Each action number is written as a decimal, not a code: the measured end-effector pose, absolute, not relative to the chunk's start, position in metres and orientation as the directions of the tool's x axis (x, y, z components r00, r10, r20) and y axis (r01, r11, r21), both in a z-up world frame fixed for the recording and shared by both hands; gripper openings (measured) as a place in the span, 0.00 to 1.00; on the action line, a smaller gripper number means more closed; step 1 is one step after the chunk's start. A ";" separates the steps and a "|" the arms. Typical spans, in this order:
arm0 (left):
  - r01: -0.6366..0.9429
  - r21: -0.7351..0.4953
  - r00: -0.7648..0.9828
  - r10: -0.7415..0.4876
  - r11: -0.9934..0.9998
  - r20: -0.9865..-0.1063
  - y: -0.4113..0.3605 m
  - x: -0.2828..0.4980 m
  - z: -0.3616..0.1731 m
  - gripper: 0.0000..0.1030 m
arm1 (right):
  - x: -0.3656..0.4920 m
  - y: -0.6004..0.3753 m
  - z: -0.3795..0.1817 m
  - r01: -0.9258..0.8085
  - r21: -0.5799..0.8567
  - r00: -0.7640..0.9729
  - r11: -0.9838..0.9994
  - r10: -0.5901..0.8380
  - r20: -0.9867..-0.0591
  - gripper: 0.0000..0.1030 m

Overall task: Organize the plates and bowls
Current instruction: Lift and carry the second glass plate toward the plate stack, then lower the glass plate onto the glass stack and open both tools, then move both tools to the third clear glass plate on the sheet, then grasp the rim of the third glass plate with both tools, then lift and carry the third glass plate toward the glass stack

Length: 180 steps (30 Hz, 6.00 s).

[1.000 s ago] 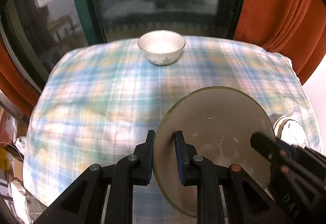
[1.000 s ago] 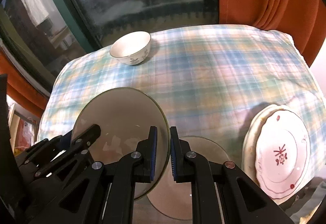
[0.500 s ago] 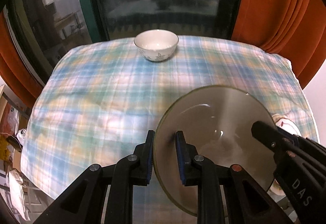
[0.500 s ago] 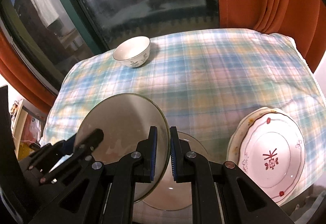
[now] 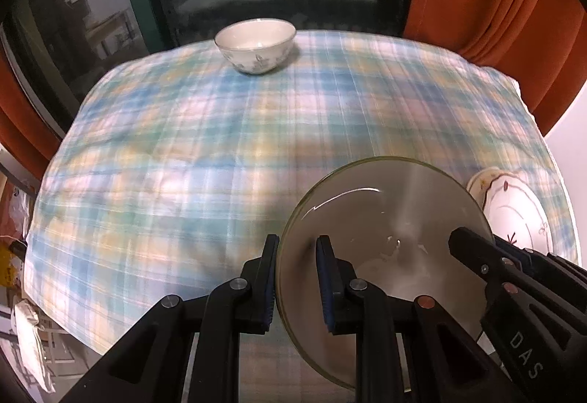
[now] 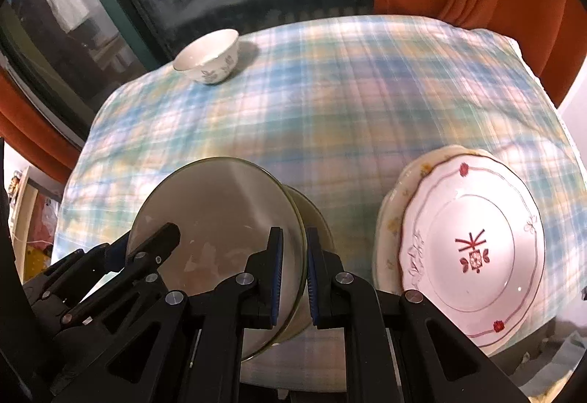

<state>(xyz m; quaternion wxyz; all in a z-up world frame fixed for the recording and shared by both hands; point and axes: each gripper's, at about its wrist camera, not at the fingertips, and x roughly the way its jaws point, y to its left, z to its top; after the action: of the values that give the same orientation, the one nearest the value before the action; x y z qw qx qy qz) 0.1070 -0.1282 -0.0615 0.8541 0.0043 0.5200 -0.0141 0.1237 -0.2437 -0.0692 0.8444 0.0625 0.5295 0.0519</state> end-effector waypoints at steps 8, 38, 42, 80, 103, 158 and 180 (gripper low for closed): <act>0.037 0.012 0.439 -0.006 0.999 -0.899 -0.139 0.103 -0.075 0.17 | 0.121 -0.253 -0.084 -0.005 0.147 0.409 0.989 0.136 -0.902 0.14; -0.051 -0.036 0.484 -0.007 0.998 -0.875 -0.068 0.121 -0.058 0.75 | 0.145 -0.225 -0.074 0.012 0.111 0.451 0.994 0.094 -0.888 0.70; -0.039 -0.042 0.490 -0.018 0.998 -0.871 -0.052 0.135 -0.054 0.75 | 0.157 -0.208 -0.068 0.014 0.102 0.460 0.995 0.084 -0.884 0.70; 0.062 -0.038 0.574 -0.067 0.997 -0.816 0.007 0.396 -0.044 0.69 | 0.396 -0.139 -0.054 0.205 0.116 0.545 0.972 -0.014 -0.839 0.69; 0.130 -0.051 0.487 -0.108 0.990 -0.867 -0.011 0.430 -0.108 0.21 | 0.449 -0.122 -0.124 0.158 0.112 0.476 0.981 0.024 -0.879 0.15; 0.062 -0.003 0.634 -0.041 0.998 -0.772 -0.051 0.217 0.009 0.22 | 0.256 -0.156 -0.001 0.014 0.112 0.578 0.994 0.083 -0.812 0.15; 0.021 0.001 0.641 -0.012 1.000 -0.767 -0.112 0.124 -0.007 0.22 | 0.158 -0.225 -0.013 -0.072 0.134 0.550 0.988 0.151 -0.821 0.15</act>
<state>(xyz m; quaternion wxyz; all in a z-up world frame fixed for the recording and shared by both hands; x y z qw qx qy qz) 0.1240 -0.1122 -0.0072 0.9058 0.0050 0.4236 -0.0092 0.1580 -0.2251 -0.0129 0.8795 0.0423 0.4699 0.0634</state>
